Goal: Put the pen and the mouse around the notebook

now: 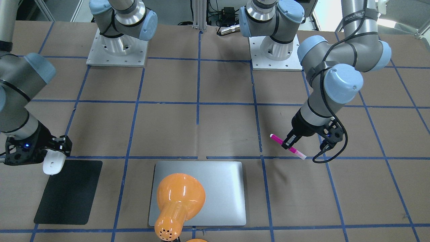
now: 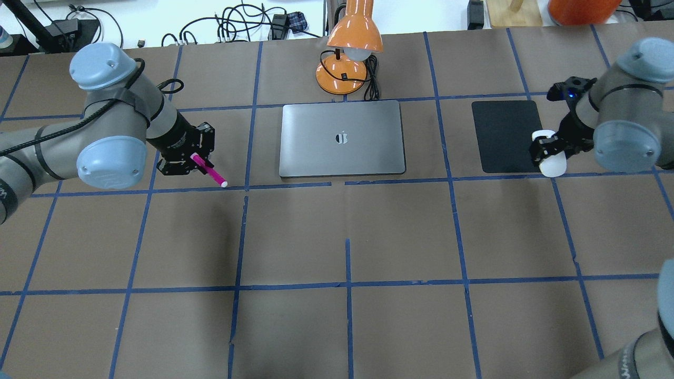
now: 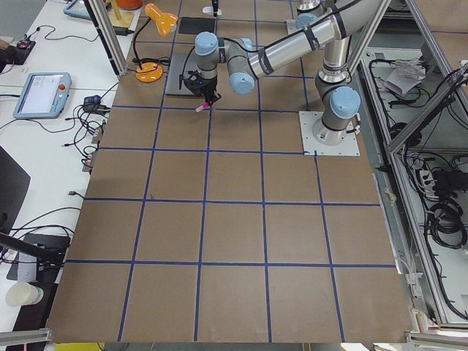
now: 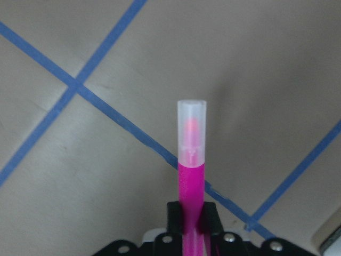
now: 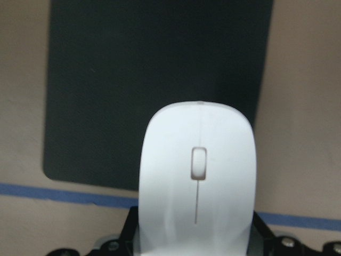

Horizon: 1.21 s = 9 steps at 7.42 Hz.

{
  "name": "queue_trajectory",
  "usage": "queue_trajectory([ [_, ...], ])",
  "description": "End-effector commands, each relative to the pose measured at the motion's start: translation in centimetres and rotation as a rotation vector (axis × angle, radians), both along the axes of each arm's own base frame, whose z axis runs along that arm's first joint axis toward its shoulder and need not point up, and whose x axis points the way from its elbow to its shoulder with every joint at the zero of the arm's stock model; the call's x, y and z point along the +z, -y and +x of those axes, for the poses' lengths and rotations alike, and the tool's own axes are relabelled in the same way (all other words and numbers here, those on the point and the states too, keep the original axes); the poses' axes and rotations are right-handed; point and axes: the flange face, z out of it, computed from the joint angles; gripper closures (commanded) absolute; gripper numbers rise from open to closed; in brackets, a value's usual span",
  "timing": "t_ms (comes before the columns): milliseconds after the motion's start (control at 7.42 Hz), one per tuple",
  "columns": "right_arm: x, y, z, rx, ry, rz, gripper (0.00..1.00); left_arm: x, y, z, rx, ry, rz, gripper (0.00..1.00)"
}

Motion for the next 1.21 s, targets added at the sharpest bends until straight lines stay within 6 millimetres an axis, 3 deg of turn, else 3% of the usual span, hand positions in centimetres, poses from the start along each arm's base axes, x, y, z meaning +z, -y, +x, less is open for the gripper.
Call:
queue_trajectory([
  [0,-3.4,3.9,4.3,-0.045,0.025,0.030,0.73,-1.2,-1.8,-8.5,0.158,-0.027,0.055,1.00],
  [135,-3.9,5.6,3.7,-0.044,0.010,0.033,0.70,-1.3,-2.9,-11.6,0.228,-0.033,0.071,1.00],
  [270,-3.3,6.3,3.5,-0.050,0.024,0.092,0.69,-1.6,-3.8,-14.7,0.349,-0.096,0.109,1.00],
  [404,-3.2,6.3,3.5,-0.050,0.028,0.120,0.61,-2.1,-5.0,-17.3,0.463,-0.104,0.149,1.00],
  [539,-3.8,6.2,3.5,-0.040,0.033,0.126,0.32,-3.9,-6.3,-20.4,0.470,-0.084,0.183,1.00],
  [674,-4.0,6.3,3.5,-0.038,0.031,0.122,0.24,-5.1,-6.1,-22.3,0.506,-0.099,0.162,1.00],
  [809,-4.0,6.3,3.5,-0.042,0.030,0.124,0.10,-6.4,-5.6,-22.9,0.530,-0.094,0.173,1.00],
  [944,-3.7,6.4,3.3,-0.044,0.017,0.119,0.05,-6.3,-5.8,-24.3,0.552,-0.093,0.175,1.00],
  [1079,-3.0,6.6,3.2,-0.054,0.002,0.112,0.00,-7.5,-5.7,-24.5,0.546,-0.079,0.190,1.00],
])
